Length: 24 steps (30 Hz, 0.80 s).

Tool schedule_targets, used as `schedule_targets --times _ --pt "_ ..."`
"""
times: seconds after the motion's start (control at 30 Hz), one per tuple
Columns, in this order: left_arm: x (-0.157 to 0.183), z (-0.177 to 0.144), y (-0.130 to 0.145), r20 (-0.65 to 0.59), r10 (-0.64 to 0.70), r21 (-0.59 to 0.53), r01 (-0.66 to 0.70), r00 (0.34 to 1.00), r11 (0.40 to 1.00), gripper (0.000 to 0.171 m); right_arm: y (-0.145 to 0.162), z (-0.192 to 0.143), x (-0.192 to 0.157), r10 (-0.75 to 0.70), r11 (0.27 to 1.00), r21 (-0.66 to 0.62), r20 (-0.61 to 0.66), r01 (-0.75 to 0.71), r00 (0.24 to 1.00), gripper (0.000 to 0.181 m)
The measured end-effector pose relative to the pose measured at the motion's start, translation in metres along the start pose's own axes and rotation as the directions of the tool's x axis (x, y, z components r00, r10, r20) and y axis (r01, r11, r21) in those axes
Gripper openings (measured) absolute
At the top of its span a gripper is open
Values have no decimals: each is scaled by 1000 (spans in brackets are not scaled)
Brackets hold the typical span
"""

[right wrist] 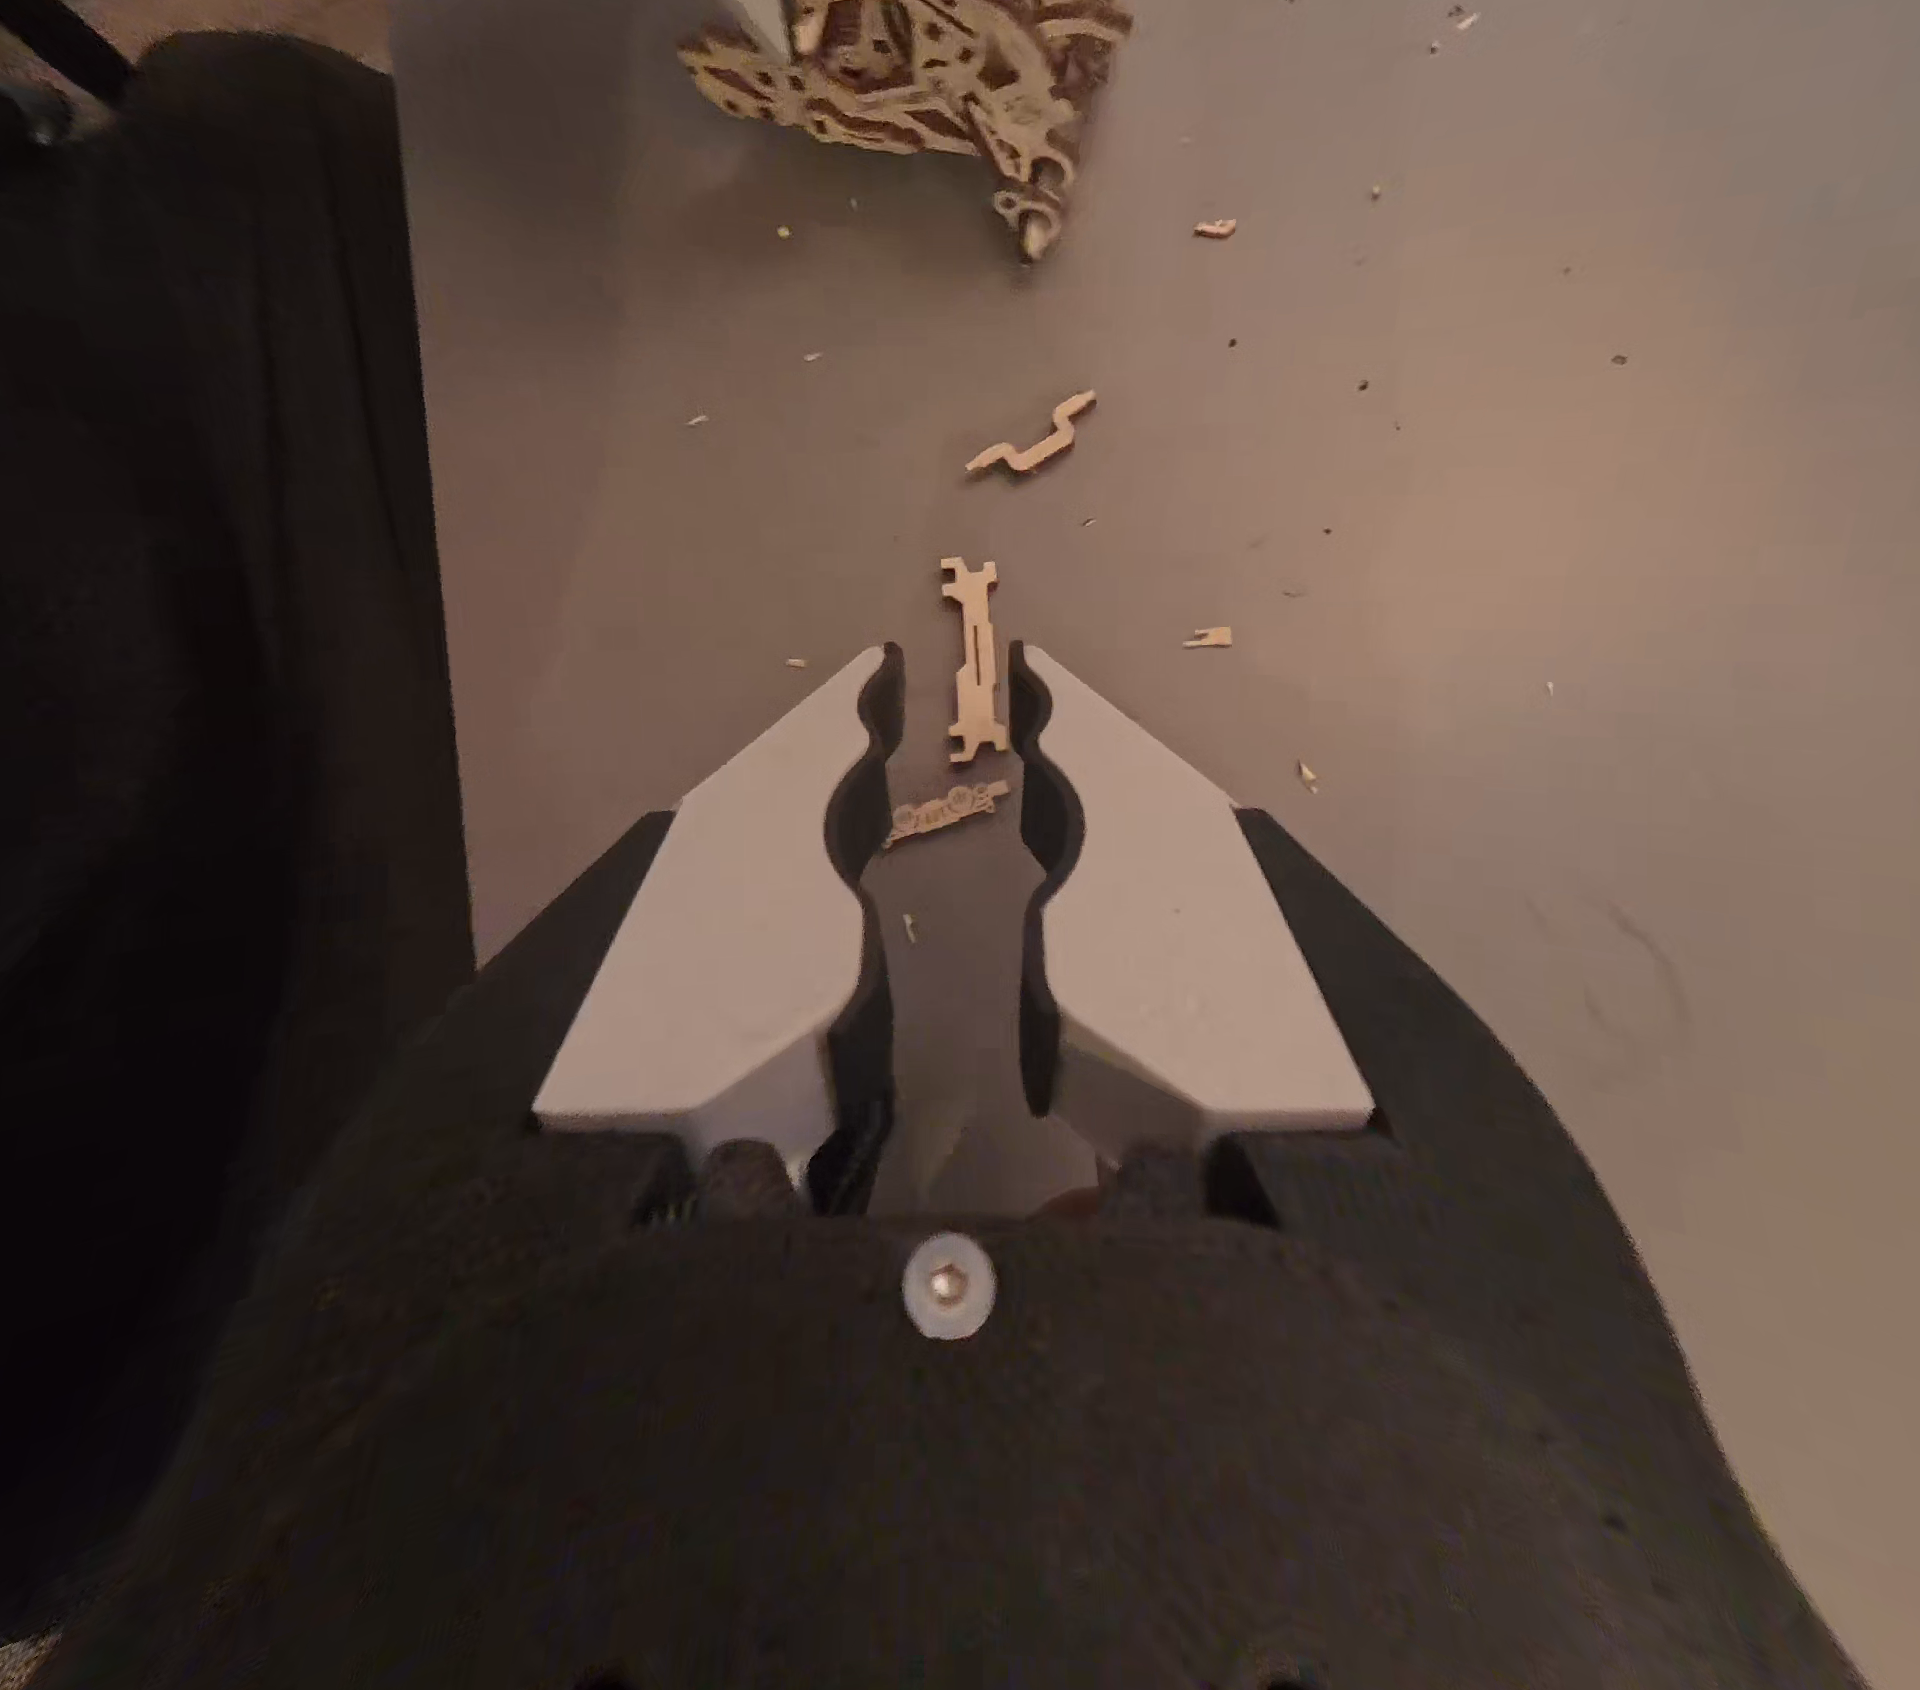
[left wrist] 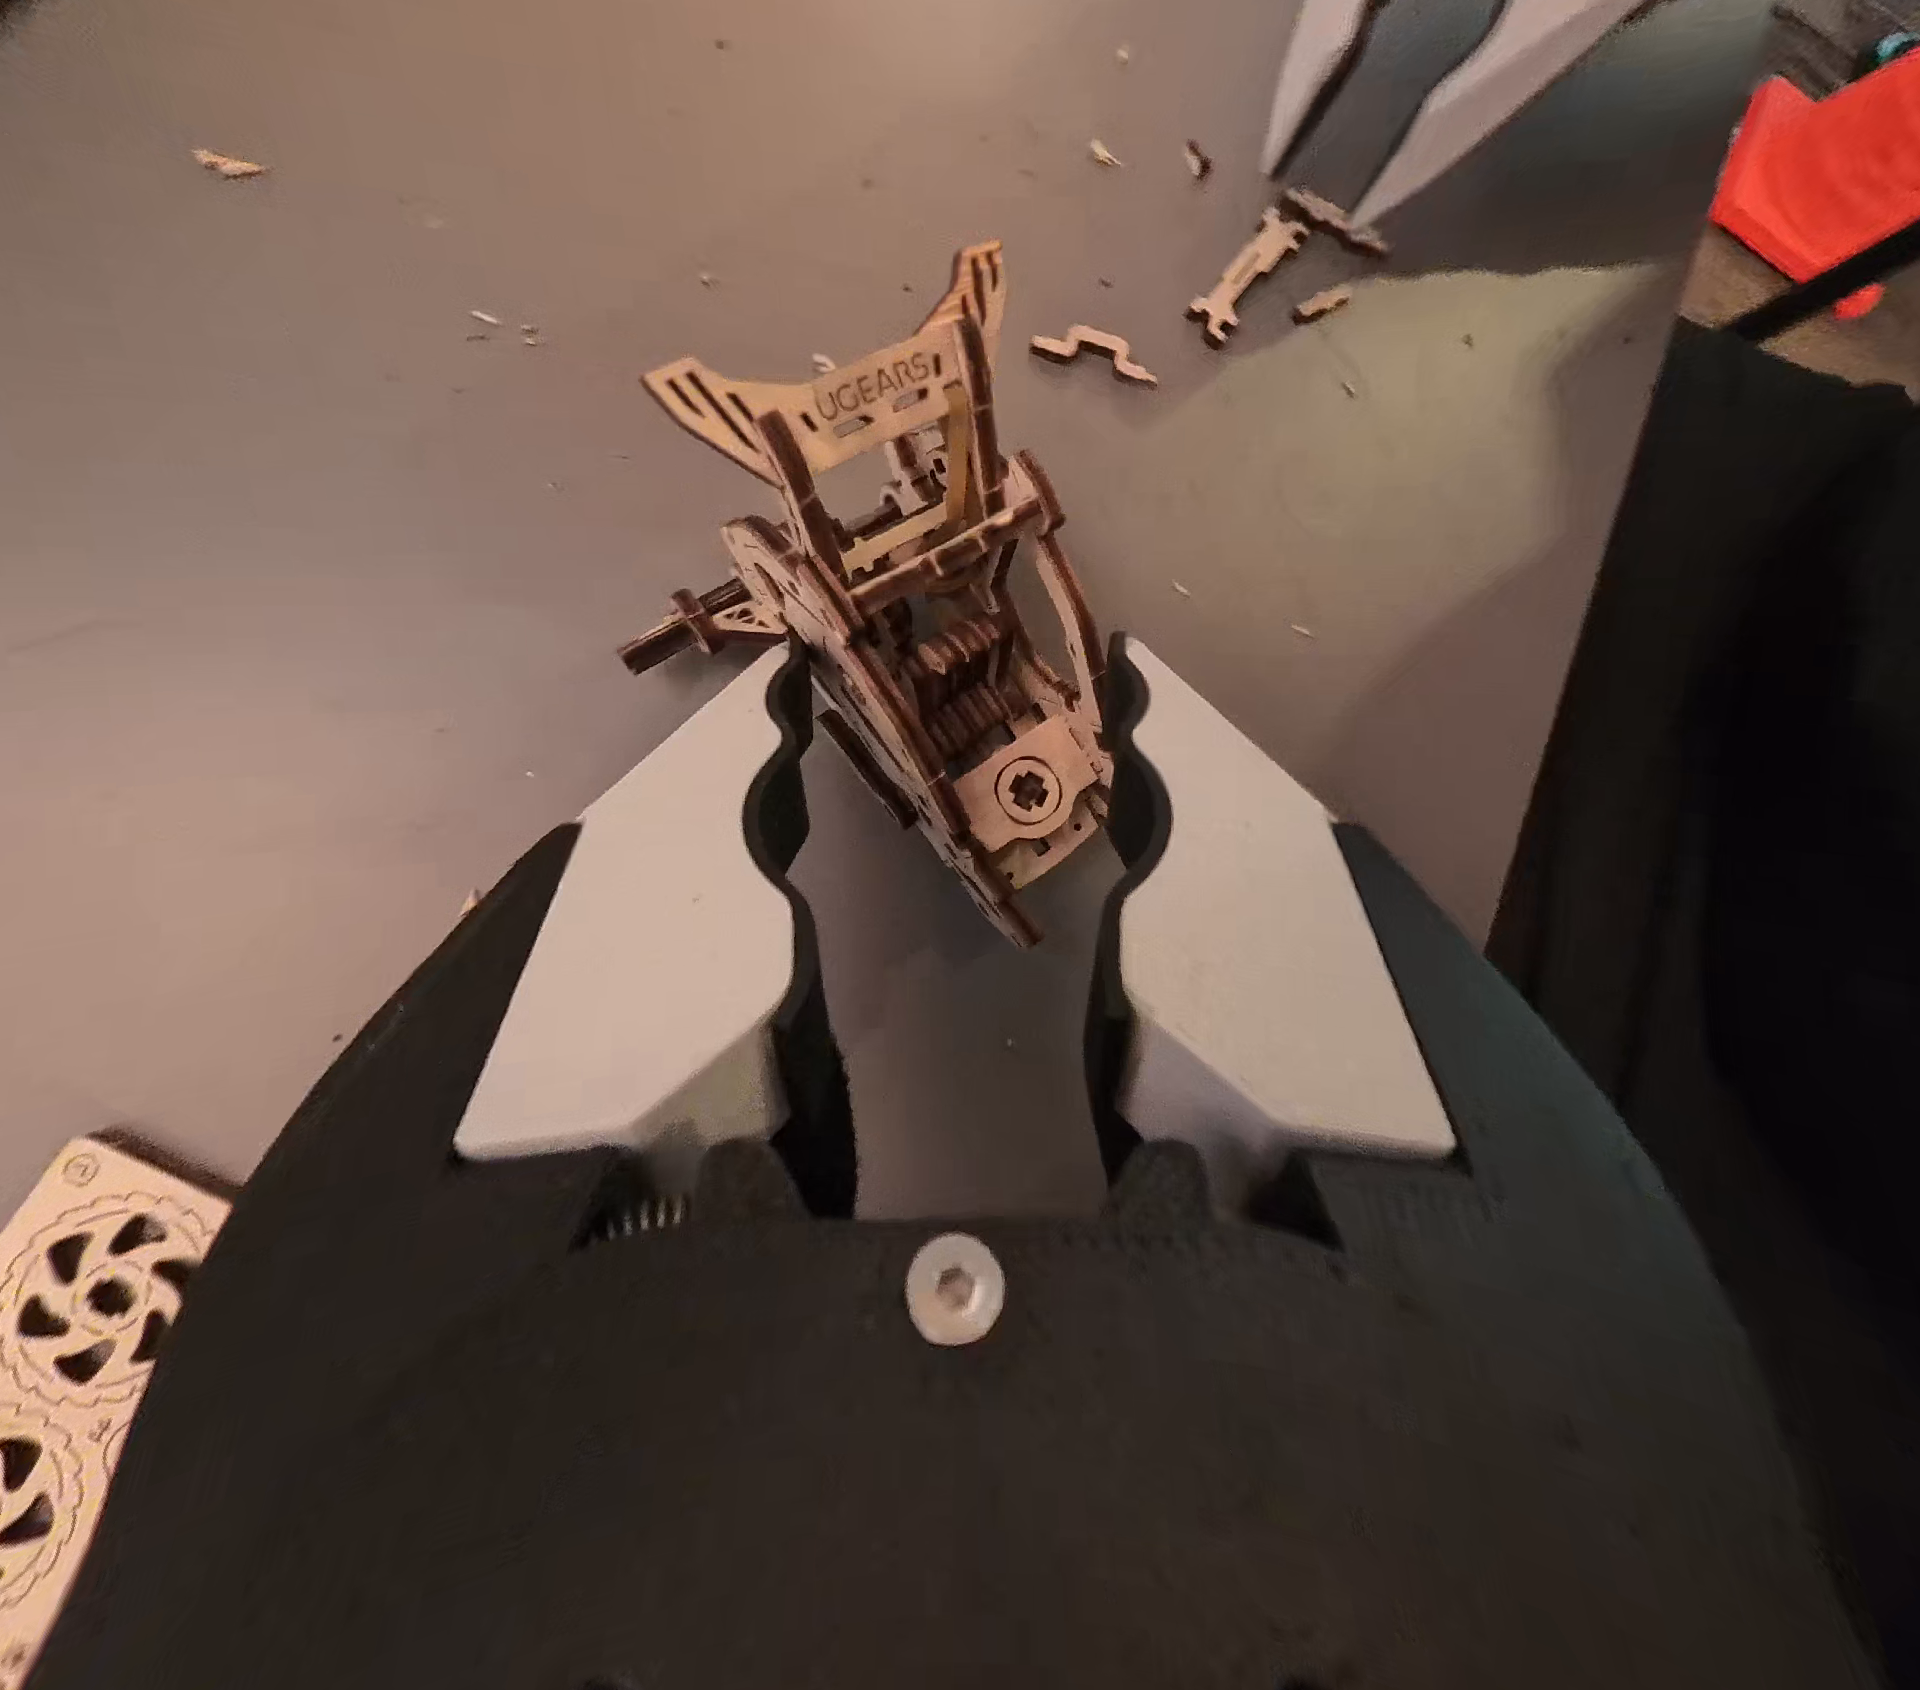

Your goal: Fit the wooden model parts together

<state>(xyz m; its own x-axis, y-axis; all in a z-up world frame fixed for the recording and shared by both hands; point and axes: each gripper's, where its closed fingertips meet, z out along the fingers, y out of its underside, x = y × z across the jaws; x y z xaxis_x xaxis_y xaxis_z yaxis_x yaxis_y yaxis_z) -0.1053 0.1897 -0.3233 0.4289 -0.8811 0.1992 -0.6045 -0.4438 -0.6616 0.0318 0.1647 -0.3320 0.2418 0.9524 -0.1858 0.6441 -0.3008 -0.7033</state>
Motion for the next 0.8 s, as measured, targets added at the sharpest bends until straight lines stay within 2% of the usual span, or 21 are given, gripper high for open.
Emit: schedule_targets --times 0.13,0.2,0.3,0.43,0.57,0.67,0.8 --pt "12 3 4 -79 68 -1 -68 995 998 54 11 15 7 3 996 -92 -16 -5 1000 12" --pt "15 5 9 -97 105 -19 -107 990 994 54 9 18 3 25 995 -101 13 -24 1000 4" --pt "21 3 9 -124 118 -6 -120 985 993 54 7 20 3 36 994 -107 13 -35 999 3" --pt "21 1 6 -83 94 22 -93 992 995 67 4 22 4 62 994 -89 22 -60 998 3" --pt "22 3 -3 7 87 52 -87 996 995 72 -11 16 8 116 993 2 36 -116 993 3" --pt "25 6 -10 36 54 86 -57 998 995 71 -30 12 9 142 987 68 81 -148 987 3" --pt "22 16 -1 84 43 23 -45 996 999 64 -51 17 14 174 976 108 129 -188 976 3"
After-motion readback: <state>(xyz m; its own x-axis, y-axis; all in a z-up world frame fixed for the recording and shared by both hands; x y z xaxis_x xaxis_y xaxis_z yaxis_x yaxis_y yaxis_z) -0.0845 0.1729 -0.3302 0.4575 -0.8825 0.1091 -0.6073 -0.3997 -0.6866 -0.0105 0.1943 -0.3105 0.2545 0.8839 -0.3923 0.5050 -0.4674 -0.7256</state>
